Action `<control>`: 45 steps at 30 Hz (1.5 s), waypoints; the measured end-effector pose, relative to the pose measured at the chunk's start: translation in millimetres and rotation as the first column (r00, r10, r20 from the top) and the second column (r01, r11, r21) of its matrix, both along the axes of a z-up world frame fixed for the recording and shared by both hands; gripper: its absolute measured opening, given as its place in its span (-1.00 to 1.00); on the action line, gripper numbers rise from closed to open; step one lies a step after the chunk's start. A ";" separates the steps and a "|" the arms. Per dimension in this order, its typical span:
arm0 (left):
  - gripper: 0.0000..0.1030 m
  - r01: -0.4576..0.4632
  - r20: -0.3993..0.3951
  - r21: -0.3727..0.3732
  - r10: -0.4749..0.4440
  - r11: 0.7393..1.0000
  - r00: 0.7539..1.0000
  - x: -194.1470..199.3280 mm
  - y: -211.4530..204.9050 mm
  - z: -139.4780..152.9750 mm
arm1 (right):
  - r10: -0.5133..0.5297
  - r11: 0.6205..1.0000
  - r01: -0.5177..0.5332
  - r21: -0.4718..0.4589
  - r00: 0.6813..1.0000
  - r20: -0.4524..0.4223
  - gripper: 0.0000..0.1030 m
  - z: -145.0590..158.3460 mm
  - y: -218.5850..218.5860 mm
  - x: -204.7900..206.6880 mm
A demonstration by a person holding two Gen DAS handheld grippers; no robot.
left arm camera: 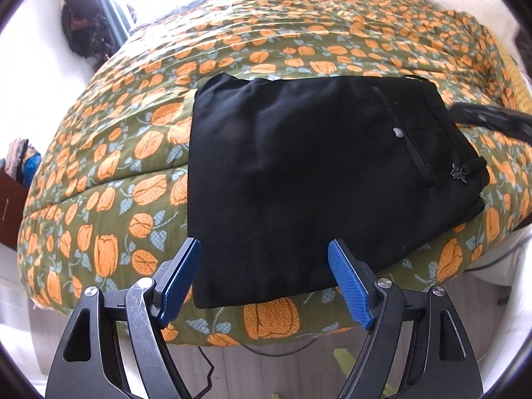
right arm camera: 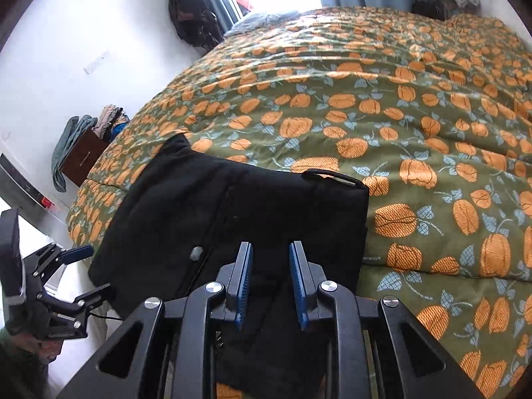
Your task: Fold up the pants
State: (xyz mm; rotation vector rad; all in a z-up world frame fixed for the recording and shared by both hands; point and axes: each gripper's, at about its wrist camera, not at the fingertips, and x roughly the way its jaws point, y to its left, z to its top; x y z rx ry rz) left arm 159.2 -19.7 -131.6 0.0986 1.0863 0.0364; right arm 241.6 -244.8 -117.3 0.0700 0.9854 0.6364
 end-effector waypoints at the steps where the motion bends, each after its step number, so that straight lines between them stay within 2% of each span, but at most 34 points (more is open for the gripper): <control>1: 0.56 -0.001 -0.002 0.002 0.001 1.000 1.000 1.8 -2.1 -1.0 | 0.012 1.000 -0.012 0.002 1.000 0.017 -0.51 8.0 -0.6 -11.7; 6: 0.56 0.014 -0.002 0.027 -0.014 1.000 1.000 2.9 -10.1 -1.9 | 0.067 0.998 -0.066 -0.013 0.996 0.066 -0.48 24.9 9.0 -64.7; 10: 0.56 0.011 -0.007 0.024 -0.011 1.000 1.000 3.8 -10.4 -2.1 | 0.067 0.997 -0.064 -0.042 0.995 0.079 -0.48 12.0 18.1 -85.2; 13: 0.63 0.006 -0.018 0.017 -0.005 1.000 1.000 4.9 -9.2 -6.3 | 0.059 0.996 -0.055 -0.066 0.996 0.067 -0.48 -5.3 21.5 -88.7; 16: 0.71 -0.018 -0.035 -0.010 0.018 1.000 0.999 5.4 -4.1 -15.9 | 0.030 0.998 -0.028 -0.060 0.999 0.020 -0.48 -21.0 22.6 -86.6; 22: 0.85 -0.054 -0.035 -0.062 0.052 0.997 0.998 2.0 5.1 -23.0 | -0.026 0.999 0.026 -0.036 1.000 0.011 -0.48 -29.9 22.1 -90.7; 26: 0.85 -0.061 -0.036 -0.061 0.059 0.996 0.998 -0.5 2.6 -18.5 | -0.053 0.999 0.053 -0.005 0.998 0.016 -0.48 -34.4 19.5 -92.9; 29: 0.85 -0.058 -0.013 -0.094 0.057 0.994 0.998 -2.0 3.8 -5.8 | -0.056 0.998 0.056 -0.004 0.998 0.030 -0.48 -35.5 20.2 -95.6; 34: 0.85 -0.070 0.048 -0.053 0.073 0.996 0.996 22.5 12.1 10.0 | -0.057 0.998 0.057 0.001 0.998 0.034 -0.48 -36.8 21.1 -97.0; 36: 0.86 -0.083 0.041 -0.035 0.084 0.996 0.996 33.7 16.6 -0.4 | -0.057 0.998 0.057 0.004 0.998 0.037 -0.48 -38.2 20.5 -96.6; 38: 0.87 -0.092 -0.034 -0.002 0.092 0.996 0.995 43.0 19.4 -28.3 | -0.057 0.998 0.057 0.004 0.998 0.041 -0.48 -39.1 21.0 -97.3; 40: 0.88 -0.106 -0.053 -0.064 0.102 0.992 0.993 39.3 25.7 -39.8 | -0.056 0.998 0.055 0.005 0.998 0.041 -0.48 -39.3 21.4 -97.4; 41: 0.88 -0.106 -0.057 -0.084 0.101 0.991 0.993 38.9 27.6 -38.1 | -0.053 0.999 0.053 0.004 0.998 0.036 -0.48 -39.9 21.6 -97.4; 43: 0.87 -0.056 -0.080 -0.067 0.050 0.996 0.995 45.4 25.2 -30.1 | -0.050 0.999 0.050 0.004 0.998 0.037 -0.48 -40.9 20.7 -98.0; 45: 0.86 -0.027 -0.038 -0.034 0.026 0.999 0.999 55.2 23.5 -11.2 | -0.053 0.999 0.053 0.014 0.998 0.035 -0.48 -41.3 19.3 -97.6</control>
